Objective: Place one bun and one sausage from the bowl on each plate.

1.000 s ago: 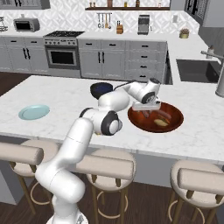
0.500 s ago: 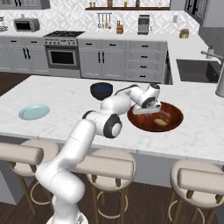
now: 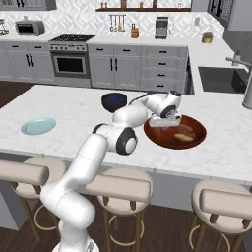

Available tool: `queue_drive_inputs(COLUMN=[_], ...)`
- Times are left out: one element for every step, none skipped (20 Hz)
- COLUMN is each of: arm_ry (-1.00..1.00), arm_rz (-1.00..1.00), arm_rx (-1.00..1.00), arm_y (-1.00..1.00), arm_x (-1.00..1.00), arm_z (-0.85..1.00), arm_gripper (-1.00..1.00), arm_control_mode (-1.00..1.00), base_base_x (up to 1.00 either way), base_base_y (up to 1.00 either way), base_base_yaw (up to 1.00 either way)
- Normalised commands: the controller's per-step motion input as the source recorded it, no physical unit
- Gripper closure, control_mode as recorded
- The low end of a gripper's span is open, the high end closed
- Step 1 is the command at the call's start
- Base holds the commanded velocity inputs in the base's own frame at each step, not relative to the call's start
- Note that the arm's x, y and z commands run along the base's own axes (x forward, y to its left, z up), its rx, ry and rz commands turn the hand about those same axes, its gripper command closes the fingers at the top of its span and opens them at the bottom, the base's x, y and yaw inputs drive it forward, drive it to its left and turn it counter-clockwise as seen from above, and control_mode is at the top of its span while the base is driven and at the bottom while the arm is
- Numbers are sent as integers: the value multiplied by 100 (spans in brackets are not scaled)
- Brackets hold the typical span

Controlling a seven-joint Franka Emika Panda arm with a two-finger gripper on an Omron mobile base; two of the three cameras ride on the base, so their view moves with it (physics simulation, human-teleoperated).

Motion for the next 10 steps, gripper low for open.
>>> queue_drive_inputs(arm_ry=[0, -2, -5, -5, -4, -4, -1, 0, 0, 0], arm_rz=[-7, -11, -13, -16, -19, -20, -21, -18, -18, -18], arm_rx=[-4, -6, -7, -9, -12, -14, -18, -21, -23, -25], arm_y=[39, 46, 42, 52, 65, 77, 93, 100, 100, 100], arm_x=[-85, -89, -87, -88, -91, -99, -100, -100, -100, -100], arm_z=[39, 46, 57, 66, 69, 64, 49, 34, 28, 24], arm_gripper=[100, 100, 100, 100, 100, 100, 100, 100, 100, 100], arm_control_mode=[-100, -100, -100, -100, -100, -100, -100, -100, -100, -100], base_base_x=[0, 0, 0, 0, 0, 0, 0, 0, 0, 0], base_base_y=[0, 0, 0, 0, 0, 0, 0, 0, 0, 0], base_base_yaw=[0, 0, 0, 0, 0, 0, 0, 0, 0, 0])
